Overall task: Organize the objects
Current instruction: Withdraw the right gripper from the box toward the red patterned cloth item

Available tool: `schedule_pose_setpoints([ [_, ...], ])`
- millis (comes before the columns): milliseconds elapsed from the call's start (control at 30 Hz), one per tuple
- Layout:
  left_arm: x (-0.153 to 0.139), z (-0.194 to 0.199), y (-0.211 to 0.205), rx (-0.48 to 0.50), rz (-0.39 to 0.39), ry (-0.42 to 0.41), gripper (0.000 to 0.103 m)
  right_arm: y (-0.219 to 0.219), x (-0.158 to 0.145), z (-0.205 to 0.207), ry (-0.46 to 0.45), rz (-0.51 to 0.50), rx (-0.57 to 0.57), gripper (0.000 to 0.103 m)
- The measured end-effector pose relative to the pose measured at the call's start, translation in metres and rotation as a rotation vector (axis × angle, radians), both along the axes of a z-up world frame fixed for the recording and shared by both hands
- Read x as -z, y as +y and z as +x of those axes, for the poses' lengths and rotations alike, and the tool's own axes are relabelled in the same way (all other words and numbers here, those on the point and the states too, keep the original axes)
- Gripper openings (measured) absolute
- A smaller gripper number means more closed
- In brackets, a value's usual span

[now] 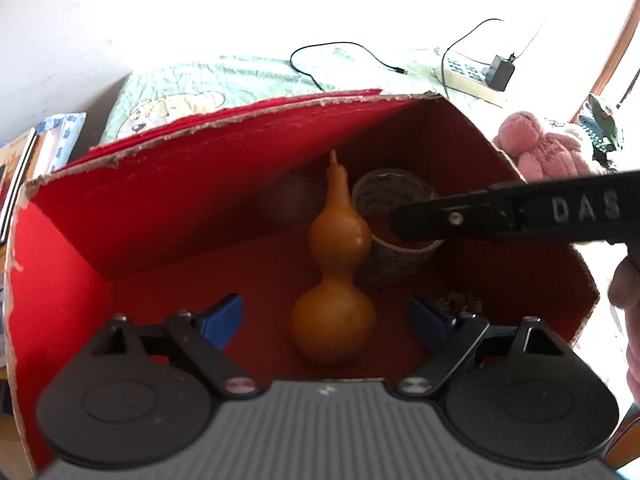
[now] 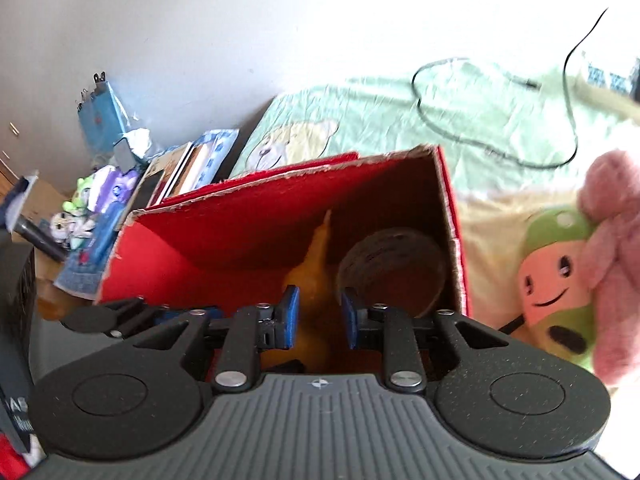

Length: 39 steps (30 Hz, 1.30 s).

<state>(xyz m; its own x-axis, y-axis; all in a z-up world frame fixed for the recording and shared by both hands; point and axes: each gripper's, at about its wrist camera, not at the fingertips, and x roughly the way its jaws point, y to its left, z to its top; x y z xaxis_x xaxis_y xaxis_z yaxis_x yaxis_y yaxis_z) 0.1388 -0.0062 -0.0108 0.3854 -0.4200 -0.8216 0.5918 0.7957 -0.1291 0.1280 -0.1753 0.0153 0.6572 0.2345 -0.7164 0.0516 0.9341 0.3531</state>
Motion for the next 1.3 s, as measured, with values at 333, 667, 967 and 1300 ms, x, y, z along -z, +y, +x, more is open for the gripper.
schedule_pose_setpoints([
  [333,-0.017,-0.016,0.001,-0.126,0.09,-0.066,0.089,-0.006,-0.018,-0.025,-0.093,-0.047,0.024,0.03],
  [667,-0.045,-0.055,0.007,-0.254,0.199,-0.18,0.09,0.003,-0.028,-0.061,-0.171,-0.042,0.034,0.053],
  [967,-0.058,-0.087,0.013,-0.316,0.244,-0.219,0.09,0.004,-0.037,-0.094,-0.277,-0.046,0.043,0.063],
  [1300,-0.066,-0.113,0.01,-0.383,0.287,-0.225,0.091,-0.009,-0.036,-0.12,-0.25,0.066,0.017,0.063],
])
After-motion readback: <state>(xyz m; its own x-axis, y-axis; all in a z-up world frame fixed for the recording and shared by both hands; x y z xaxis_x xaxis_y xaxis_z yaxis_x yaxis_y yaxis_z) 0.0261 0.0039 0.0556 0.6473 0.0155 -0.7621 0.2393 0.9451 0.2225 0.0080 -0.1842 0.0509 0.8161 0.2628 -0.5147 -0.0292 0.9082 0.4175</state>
